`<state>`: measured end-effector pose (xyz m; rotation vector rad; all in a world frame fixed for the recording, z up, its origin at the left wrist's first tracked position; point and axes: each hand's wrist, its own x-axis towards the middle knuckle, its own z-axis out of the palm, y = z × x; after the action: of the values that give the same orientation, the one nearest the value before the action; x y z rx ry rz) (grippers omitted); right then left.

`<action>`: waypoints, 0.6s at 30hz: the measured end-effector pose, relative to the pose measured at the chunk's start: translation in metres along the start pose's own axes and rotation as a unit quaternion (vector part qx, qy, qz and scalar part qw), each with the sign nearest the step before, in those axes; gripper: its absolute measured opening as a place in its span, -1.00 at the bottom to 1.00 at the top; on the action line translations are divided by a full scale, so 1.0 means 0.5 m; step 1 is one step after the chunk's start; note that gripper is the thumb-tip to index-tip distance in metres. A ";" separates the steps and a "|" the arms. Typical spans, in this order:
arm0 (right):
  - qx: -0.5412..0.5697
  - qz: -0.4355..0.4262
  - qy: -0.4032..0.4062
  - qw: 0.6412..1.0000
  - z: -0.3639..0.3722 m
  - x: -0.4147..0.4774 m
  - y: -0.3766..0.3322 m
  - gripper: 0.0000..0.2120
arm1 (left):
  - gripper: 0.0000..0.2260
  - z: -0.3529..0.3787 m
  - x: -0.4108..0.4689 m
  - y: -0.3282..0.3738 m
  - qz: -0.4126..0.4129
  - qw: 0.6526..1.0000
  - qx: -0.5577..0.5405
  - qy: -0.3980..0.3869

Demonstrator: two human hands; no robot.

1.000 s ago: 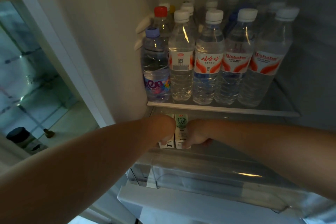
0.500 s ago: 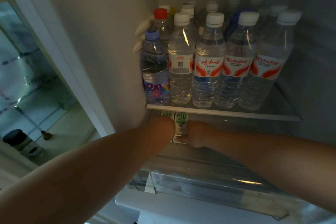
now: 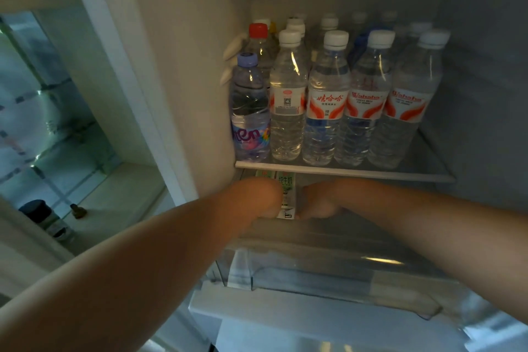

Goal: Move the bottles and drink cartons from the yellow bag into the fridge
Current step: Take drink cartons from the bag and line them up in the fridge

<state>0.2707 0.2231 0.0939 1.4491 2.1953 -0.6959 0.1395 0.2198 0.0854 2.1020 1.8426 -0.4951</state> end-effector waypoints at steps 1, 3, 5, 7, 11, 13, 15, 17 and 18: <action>-0.002 0.000 -0.004 1.000 -0.001 -0.015 -0.004 -0.52 | -0.73 0.001 -0.006 -0.002 0.010 1.000 -0.003 0.011; -0.005 0.002 0.009 1.000 -0.003 -0.041 -0.012 -0.50 | -0.69 0.000 -0.022 -0.005 0.034 0.999 -0.013 0.025; 0.001 0.003 0.044 0.999 -0.002 -0.073 -0.022 -0.52 | -0.69 -0.003 -0.046 -0.013 0.052 0.996 -0.045 0.054; 0.024 0.010 0.115 0.993 0.005 -0.114 -0.032 -0.53 | -0.77 -0.003 -0.079 -0.024 0.061 0.988 -0.097 0.107; 0.086 0.048 0.302 0.948 0.061 -0.176 -0.043 -0.54 | -0.73 0.022 -0.163 -0.043 0.084 0.953 -0.132 0.258; 0.061 0.049 0.373 0.925 0.107 -0.198 -0.054 -0.48 | -0.69 0.049 -0.195 -0.051 0.107 0.931 -0.140 0.319; 0.044 0.043 0.420 0.905 0.154 -0.221 -0.072 -0.39 | -0.63 0.084 -0.223 -0.060 0.136 0.908 -0.140 0.370; 0.020 0.056 0.444 0.894 0.201 -0.239 -0.090 -0.32 | -0.57 0.122 -0.256 -0.068 0.145 0.898 -0.129 0.395; 0.013 0.067 0.448 0.892 0.224 -0.245 -0.100 -0.31 | -0.54 0.143 -0.271 -0.072 0.141 0.900 -0.120 0.395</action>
<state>0.2776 0.0499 0.0869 2.2117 2.6555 0.0499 0.0837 0.0728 0.0819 2.5195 1.7477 0.7312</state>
